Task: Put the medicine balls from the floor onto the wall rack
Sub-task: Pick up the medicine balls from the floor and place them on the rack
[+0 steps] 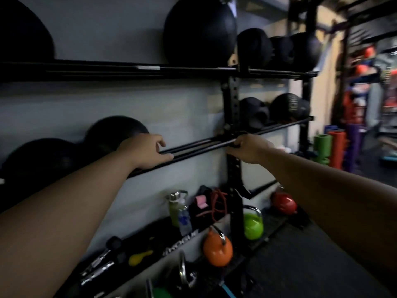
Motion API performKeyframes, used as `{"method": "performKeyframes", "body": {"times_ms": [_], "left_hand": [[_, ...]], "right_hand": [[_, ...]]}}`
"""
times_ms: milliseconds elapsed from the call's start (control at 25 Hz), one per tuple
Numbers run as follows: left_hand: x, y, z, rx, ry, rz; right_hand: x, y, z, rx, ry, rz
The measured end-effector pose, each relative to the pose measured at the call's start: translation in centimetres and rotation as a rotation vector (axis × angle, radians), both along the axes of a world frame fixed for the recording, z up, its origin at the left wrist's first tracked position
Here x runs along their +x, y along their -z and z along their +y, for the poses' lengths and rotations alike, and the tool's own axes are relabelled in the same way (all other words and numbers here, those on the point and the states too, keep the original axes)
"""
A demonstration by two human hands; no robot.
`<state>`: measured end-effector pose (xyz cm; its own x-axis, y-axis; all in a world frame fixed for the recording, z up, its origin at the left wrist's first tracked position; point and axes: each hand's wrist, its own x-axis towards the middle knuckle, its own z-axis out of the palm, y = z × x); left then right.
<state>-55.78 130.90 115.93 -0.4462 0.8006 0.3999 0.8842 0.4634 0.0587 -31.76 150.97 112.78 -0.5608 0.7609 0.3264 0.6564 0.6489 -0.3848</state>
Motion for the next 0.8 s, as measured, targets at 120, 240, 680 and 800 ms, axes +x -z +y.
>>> {"method": "performKeyframes", "body": {"times_ms": [120, 240, 680, 800], "left_hand": [[6.3, 1.6, -0.4, -0.053, 0.122, -0.031], [14.3, 1.6, -1.2, -0.116, 0.224, -0.061], [42.7, 8.2, -12.6, -0.096, 0.438, -0.19], [49.8, 12.4, -16.0, -0.161, 0.536, -0.208]], "right_hand": [[8.4, 1.2, -4.9, -0.015, 0.137, -0.048], [17.2, 2.2, -8.9, 0.004, 0.245, -0.099], [47.0, 9.0, -26.7, -0.126, 0.346, -0.007], [54.5, 12.3, -31.8, -0.229, 0.454, 0.0]]}}
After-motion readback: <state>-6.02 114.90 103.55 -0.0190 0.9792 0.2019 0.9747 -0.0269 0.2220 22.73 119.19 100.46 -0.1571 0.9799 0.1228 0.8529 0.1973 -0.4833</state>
